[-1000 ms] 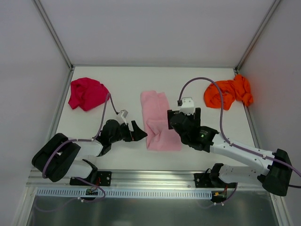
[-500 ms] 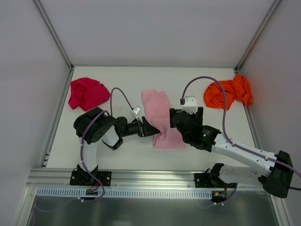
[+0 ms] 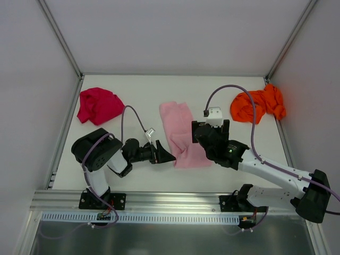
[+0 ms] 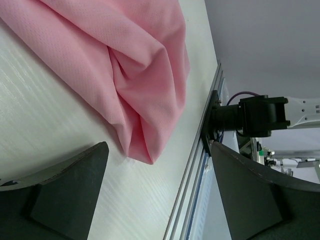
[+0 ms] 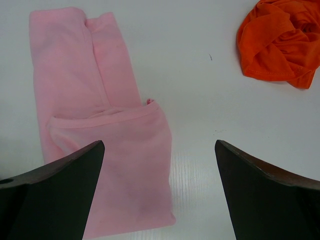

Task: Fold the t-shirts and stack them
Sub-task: Grab one side of the 2/3 rectangular tshirt with left arm

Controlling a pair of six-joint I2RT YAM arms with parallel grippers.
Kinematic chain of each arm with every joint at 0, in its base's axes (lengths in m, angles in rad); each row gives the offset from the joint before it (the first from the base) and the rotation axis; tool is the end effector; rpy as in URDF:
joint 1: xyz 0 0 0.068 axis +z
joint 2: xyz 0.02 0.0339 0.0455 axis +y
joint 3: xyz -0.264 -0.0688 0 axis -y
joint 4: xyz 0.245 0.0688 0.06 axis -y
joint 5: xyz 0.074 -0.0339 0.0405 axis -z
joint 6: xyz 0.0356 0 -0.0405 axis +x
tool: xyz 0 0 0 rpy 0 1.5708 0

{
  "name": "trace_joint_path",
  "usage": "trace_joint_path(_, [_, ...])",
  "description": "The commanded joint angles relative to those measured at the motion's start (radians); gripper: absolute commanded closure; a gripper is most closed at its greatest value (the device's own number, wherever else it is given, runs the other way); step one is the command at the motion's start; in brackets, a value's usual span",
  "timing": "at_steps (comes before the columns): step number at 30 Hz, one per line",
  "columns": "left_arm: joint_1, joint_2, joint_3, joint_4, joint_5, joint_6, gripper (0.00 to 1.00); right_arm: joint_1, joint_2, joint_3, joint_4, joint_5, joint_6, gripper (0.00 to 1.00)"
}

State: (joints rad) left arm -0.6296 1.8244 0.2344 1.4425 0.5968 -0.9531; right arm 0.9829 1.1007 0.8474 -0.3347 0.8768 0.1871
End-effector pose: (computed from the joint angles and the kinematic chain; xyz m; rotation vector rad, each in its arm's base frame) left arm 0.1853 -0.1598 0.1077 0.1955 1.9979 -1.6098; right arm 0.1521 0.1788 0.2919 -0.2935 1.9153 -0.1792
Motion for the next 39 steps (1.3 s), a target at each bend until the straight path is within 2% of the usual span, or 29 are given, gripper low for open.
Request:
trace_joint_path(1, [-0.015, -0.026, -0.023, -0.009, -0.040, 0.057, 0.14, -0.007, -0.002, 0.048, 0.005, 0.016, 0.008, 0.01])
trace_joint_path(9, [-0.090, -0.025, 0.025, -0.137, -0.210, 0.070, 0.11, -0.007, -0.019, 0.064, 0.002, 0.008, -0.008, 0.01])
trace_joint_path(20, [-0.128, -0.023, 0.066, -0.185, -0.258, 0.080, 0.12, -0.010, -0.045, 0.064, -0.012, 0.019, -0.017, 0.01])
trace_joint_path(23, [-0.131, -0.031, 0.063, -0.185, -0.256, 0.082, 0.14, -0.015, -0.041, 0.065, -0.012, 0.018, -0.015, 0.01])
trace_joint_path(26, [-0.136, -0.027, 0.065, -0.177, -0.250, 0.082, 0.25, -0.018, -0.039, 0.065, -0.012, 0.014, -0.012, 0.01])
trace_joint_path(31, [-0.145, 0.006, 0.077, -0.139, -0.223, 0.074, 0.34, -0.030, -0.042, 0.068, -0.018, 0.008, -0.014, 0.01])
trace_joint_path(36, [-0.163, 0.022, 0.086, -0.133, -0.226, 0.076, 0.35, -0.035, -0.051, 0.065, -0.023, 0.005, -0.012, 0.01])
trace_joint_path(39, [-0.170, 0.042, 0.094, -0.108, -0.210, 0.076, 0.44, -0.038, -0.059, 0.062, -0.027, 0.005, -0.011, 0.01])
